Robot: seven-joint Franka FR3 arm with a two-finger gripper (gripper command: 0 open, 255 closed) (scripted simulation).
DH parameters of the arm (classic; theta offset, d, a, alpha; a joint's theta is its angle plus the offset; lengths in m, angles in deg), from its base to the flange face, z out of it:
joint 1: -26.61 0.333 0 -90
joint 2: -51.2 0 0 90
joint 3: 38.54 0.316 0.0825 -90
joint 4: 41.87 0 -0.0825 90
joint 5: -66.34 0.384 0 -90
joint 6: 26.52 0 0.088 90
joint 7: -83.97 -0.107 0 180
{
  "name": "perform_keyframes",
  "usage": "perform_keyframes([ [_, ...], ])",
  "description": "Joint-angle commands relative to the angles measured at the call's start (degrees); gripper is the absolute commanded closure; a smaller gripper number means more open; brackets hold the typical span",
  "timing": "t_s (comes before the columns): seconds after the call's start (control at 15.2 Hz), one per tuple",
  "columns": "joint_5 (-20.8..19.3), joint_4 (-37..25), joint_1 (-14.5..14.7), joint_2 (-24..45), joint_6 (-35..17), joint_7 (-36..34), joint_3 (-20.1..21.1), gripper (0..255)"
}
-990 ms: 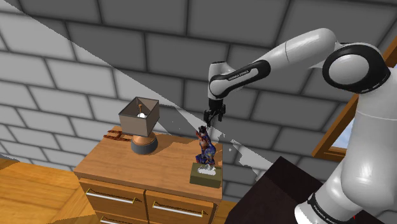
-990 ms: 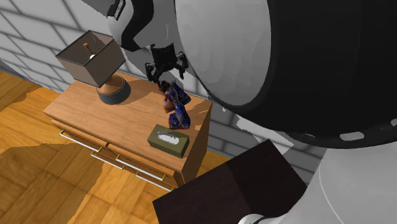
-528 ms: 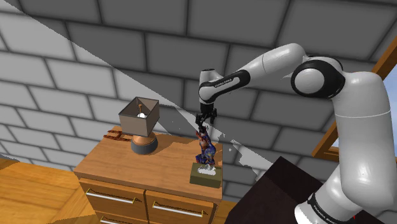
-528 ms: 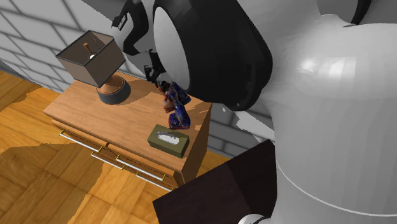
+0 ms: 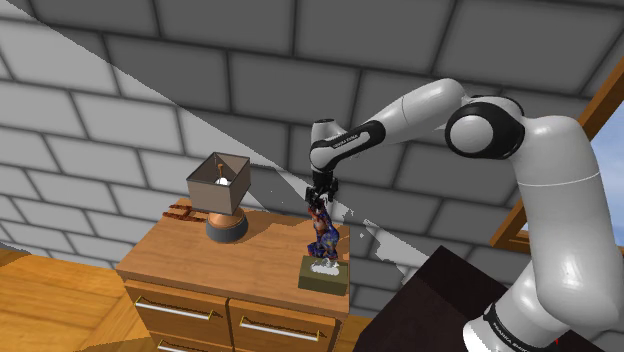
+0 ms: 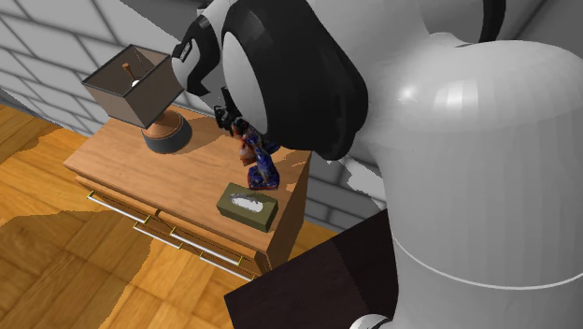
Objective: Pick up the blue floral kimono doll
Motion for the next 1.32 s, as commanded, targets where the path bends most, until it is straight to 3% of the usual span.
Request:
perform_keyframes([
  [0.0,0.00,0.10,0.00,0.09,-0.22,0.00,0.00,255],
  [0.59,0.00,0.07,-0.05,0.12,-0.23,0.06,-0.02,255],
  [1.25,0.11,-0.57,-0.11,-4.60,5.13,0.10,0.06,255],
])
